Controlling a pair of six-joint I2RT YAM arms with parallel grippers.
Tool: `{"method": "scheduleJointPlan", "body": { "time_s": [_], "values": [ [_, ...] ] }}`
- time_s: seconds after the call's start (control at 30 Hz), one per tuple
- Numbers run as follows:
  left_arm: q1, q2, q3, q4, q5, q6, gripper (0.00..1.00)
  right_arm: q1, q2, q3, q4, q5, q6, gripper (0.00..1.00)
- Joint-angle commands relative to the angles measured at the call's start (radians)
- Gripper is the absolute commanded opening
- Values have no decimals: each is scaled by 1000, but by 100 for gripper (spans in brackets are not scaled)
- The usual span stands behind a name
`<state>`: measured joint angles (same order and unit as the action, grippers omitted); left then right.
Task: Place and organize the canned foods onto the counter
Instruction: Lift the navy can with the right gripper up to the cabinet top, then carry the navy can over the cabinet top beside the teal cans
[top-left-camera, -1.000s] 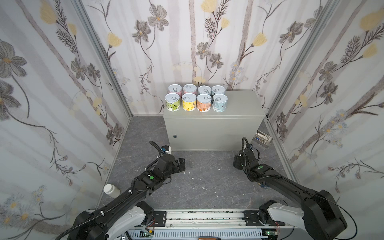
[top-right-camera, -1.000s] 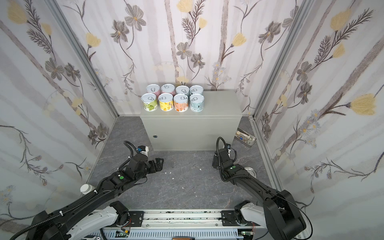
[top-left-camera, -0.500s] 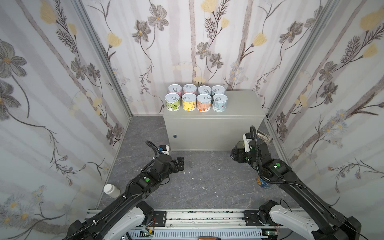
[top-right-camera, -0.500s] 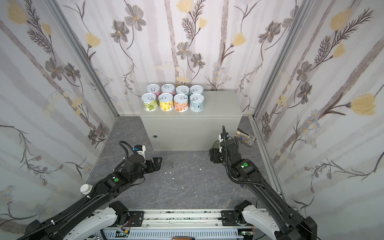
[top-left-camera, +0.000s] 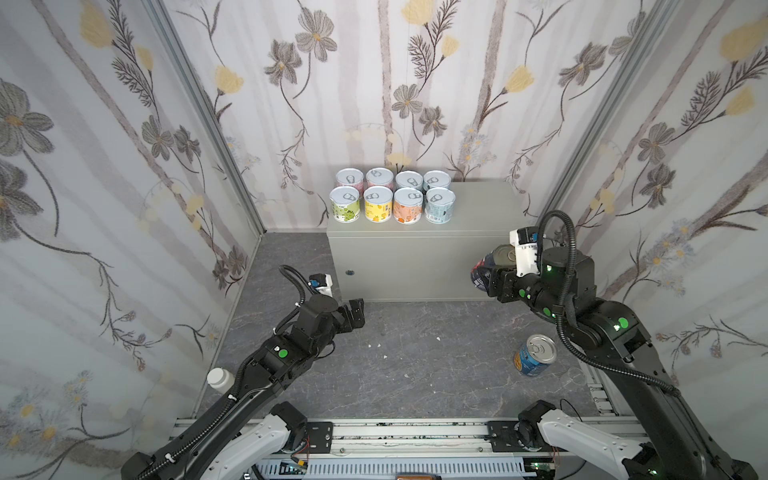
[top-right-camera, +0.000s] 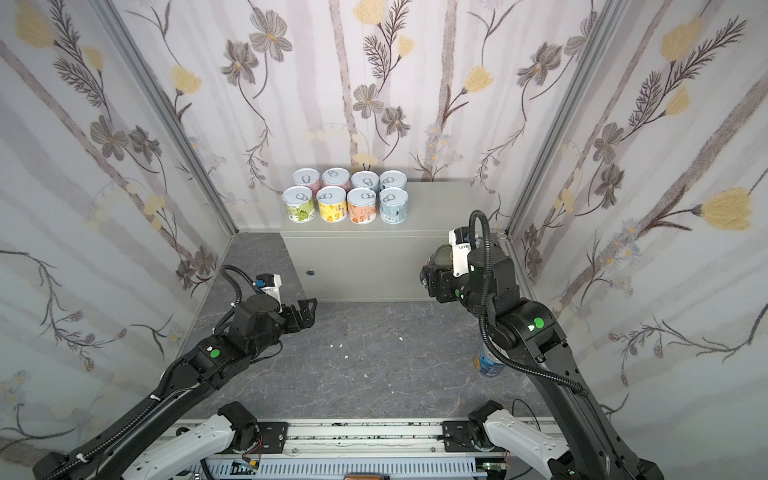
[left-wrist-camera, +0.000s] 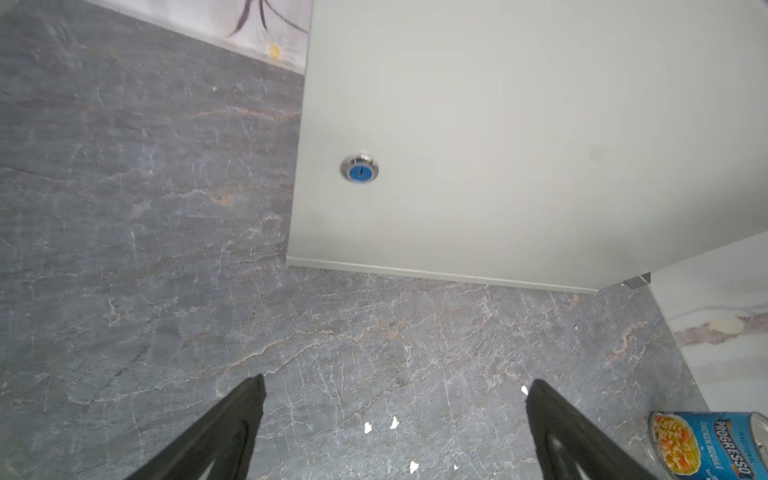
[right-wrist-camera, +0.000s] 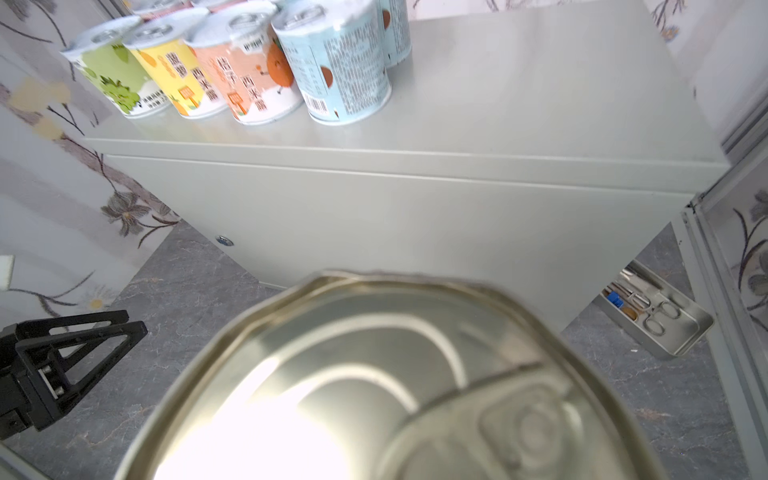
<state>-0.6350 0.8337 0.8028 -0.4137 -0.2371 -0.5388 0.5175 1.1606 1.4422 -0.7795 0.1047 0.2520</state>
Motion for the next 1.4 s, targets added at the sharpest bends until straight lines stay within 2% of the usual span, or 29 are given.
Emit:
{"method": "scheduleJointPlan", "body": {
  "time_s": [0.0, 0.4, 0.67, 0.8, 0.97, 1.37],
  "values": [
    [7, 3, 51, -60, -71, 37, 100, 2, 21, 94, 21, 22, -34, 45],
    [133, 67, 134, -77, 41, 71, 100, 0, 214, 519, -121, 54, -95, 45],
    [218, 73, 105, -74, 107, 79, 100, -31, 372, 756, -168, 57, -118, 45],
    [232, 67, 78, -72, 119, 74, 100, -73, 427, 847, -178, 27, -125, 44],
    [235, 66, 26, -61, 123, 67, 100, -118, 515, 907, -179, -6, -138, 43],
    [235, 93, -14, -36, 136, 58, 100, -166, 646, 909, -178, -50, -169, 43]
  ]
}}
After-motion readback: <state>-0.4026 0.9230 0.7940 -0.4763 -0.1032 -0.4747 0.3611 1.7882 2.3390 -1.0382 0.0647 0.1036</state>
